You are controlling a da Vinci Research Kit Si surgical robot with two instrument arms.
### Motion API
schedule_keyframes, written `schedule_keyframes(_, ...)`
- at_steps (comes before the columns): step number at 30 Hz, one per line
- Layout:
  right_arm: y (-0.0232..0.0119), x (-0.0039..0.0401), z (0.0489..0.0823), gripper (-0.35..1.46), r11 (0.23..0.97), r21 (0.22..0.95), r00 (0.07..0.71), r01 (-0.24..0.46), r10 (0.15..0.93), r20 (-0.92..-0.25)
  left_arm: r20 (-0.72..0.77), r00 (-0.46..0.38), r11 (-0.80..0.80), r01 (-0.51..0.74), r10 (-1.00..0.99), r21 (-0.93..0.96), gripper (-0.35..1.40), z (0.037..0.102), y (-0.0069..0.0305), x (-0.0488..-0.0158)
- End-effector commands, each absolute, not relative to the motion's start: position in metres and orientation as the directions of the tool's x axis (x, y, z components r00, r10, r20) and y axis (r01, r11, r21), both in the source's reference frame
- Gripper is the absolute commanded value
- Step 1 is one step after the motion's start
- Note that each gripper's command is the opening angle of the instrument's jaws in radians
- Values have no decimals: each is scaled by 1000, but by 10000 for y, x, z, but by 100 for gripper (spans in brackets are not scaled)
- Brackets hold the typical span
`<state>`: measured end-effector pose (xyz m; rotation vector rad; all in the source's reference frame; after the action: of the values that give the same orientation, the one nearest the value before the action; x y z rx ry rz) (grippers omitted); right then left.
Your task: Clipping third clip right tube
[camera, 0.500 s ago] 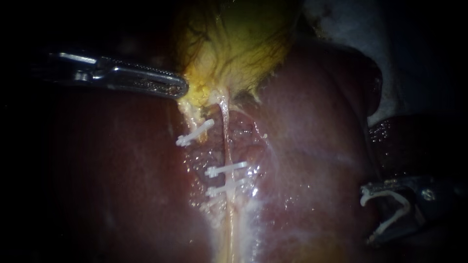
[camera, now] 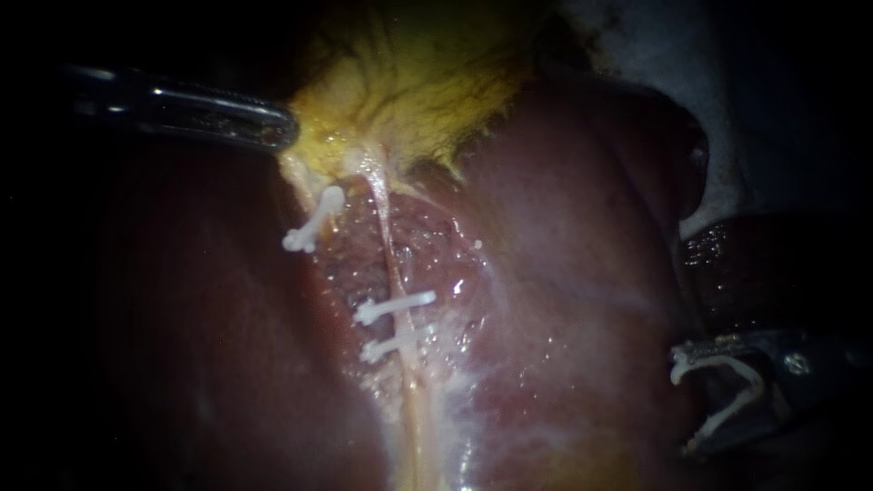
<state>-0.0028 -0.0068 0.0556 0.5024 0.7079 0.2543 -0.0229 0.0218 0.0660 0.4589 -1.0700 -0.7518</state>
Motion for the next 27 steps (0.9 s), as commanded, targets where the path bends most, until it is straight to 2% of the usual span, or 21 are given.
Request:
schedule_keyframes(1, -68, -27, 556, 60, 851, 521, 736, -56, 388, -555, 612, 270, 668, 329, -744, 667, -35, 658, 219, -228)
schedule_keyframes(9, -48, -8, 561, 60, 830, 555, 730, -43, 405, -550, 613, 266, 668, 332, -744, 666, -35, 656, 216, -229)
schedule_keyframes(13, -33, 7, 563, 60, 796, 605, 706, 14, 421, -570, 613, 266, 668, 332, -744, 666, -35, 656, 216, -229)
schedule_keyframes(18, -11, 29, 564, 59, 735, 678, 643, 16, 512, -570, 613, 266, 668, 332, -744, 666, -35, 656, 215, -229)
schedule_keyframes(27, 8, 70, 578, 58, 668, 744, 532, 18, 624, -572, 614, 267, 669, 329, -743, 667, -35, 658, 213, -231)
